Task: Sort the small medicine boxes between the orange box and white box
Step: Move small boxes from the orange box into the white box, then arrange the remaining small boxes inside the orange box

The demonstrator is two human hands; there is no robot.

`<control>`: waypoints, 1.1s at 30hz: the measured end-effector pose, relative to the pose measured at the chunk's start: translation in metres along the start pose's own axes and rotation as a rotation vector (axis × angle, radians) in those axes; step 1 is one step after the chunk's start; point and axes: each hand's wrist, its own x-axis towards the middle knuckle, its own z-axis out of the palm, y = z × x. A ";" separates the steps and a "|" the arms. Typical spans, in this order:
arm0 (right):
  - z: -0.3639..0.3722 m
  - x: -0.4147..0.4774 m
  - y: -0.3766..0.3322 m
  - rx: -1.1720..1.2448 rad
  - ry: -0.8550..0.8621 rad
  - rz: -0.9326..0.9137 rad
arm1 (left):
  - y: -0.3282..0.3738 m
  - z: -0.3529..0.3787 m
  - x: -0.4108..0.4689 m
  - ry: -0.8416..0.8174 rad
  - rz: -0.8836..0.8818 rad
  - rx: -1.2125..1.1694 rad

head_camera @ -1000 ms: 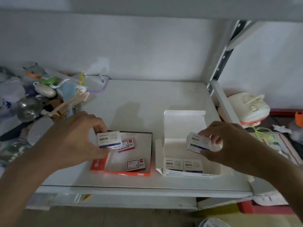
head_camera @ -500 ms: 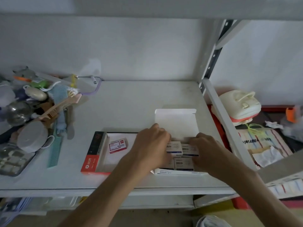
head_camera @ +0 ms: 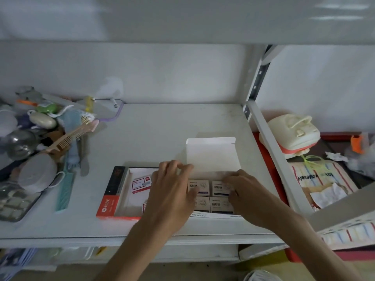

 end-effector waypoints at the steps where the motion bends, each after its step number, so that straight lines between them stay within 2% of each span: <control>1: 0.001 0.000 -0.003 0.012 0.006 -0.014 | -0.002 0.003 -0.005 0.015 -0.039 -0.040; 5: 0.007 -0.001 -0.012 -0.008 0.077 -0.067 | -0.002 0.014 -0.019 -0.014 -0.109 -0.218; 8: 0.007 -0.003 -0.015 -0.015 0.070 -0.069 | -0.006 0.012 -0.018 -0.001 -0.117 -0.303; 11: -0.001 -0.003 -0.022 -0.123 0.153 -0.047 | -0.028 -0.007 -0.013 0.101 -0.206 -0.434; 14: -0.010 0.000 -0.045 -0.044 0.251 -0.105 | -0.073 -0.022 -0.008 0.182 -0.345 -0.293; 16: -0.008 0.002 -0.069 0.063 0.241 -0.220 | -0.103 -0.025 -0.005 0.051 -0.368 -0.133; 19: 0.011 0.010 -0.106 0.130 0.152 -0.394 | -0.125 -0.025 -0.003 -0.236 -0.235 0.066; 21: 0.028 0.018 -0.123 0.011 0.106 -0.452 | -0.126 -0.023 -0.002 -0.264 -0.184 0.118; 24: 0.047 0.032 -0.135 -0.304 0.020 -0.456 | -0.125 -0.022 0.002 -0.147 -0.170 0.056; 28: 0.054 0.050 -0.139 -0.383 -0.018 -0.405 | -0.130 -0.021 -0.002 -0.061 -0.194 -0.028; 30: 0.057 0.055 -0.137 -0.405 0.022 -0.398 | -0.133 -0.022 -0.007 -0.086 -0.160 -0.006; 33: 0.064 0.050 -0.137 -0.417 0.063 -0.356 | -0.141 -0.027 -0.009 -0.251 -0.139 0.024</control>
